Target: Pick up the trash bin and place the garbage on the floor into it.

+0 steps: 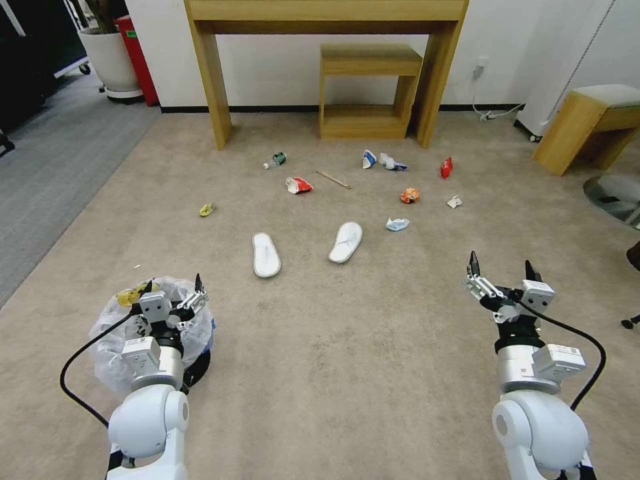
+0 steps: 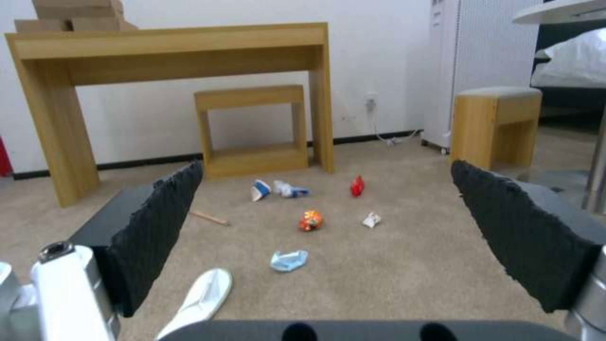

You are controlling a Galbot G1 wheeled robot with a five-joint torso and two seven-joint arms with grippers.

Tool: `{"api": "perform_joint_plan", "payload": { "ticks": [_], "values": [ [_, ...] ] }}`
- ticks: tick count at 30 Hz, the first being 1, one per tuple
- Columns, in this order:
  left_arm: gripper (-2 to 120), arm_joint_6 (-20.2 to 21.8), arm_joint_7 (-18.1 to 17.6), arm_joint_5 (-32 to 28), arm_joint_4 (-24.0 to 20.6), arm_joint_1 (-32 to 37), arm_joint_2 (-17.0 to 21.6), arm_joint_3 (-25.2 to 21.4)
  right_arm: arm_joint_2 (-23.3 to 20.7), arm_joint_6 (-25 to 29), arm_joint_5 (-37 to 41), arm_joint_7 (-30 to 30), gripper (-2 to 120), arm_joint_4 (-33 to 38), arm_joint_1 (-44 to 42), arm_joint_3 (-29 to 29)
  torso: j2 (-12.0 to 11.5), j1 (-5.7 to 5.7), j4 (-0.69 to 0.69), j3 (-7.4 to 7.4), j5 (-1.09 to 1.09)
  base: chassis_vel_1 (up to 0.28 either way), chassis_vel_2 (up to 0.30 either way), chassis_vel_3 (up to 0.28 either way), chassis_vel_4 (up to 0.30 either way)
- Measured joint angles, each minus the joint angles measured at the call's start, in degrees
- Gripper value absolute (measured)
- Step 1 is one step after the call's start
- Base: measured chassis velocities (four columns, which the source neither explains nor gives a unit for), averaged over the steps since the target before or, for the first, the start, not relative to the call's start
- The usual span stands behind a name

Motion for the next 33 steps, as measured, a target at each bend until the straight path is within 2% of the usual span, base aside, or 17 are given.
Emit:
{"api": "perform_joint_plan", "payload": {
  "ticks": [18,33],
  "values": [
    [100,-0.27,0.02,0.20,-0.28,0.39,-0.01,-0.25,0.18,-0.12,-1.30,-0.55,100,-0.28,0.08,0.35,0.00,0.00,-0.01,0.00,0.01,0.017,0.012,-0.017,-0.017],
    [100,-0.45,0.01,0.49,0.06,0.21,0.00,-0.32,0.16,1.31,-1.62,-0.90,100,-1.11,0.32,0.26,0.00,0.00,-0.01,0.00,0.00,0.220,0.208,-0.218,-0.224]
  ]
}}
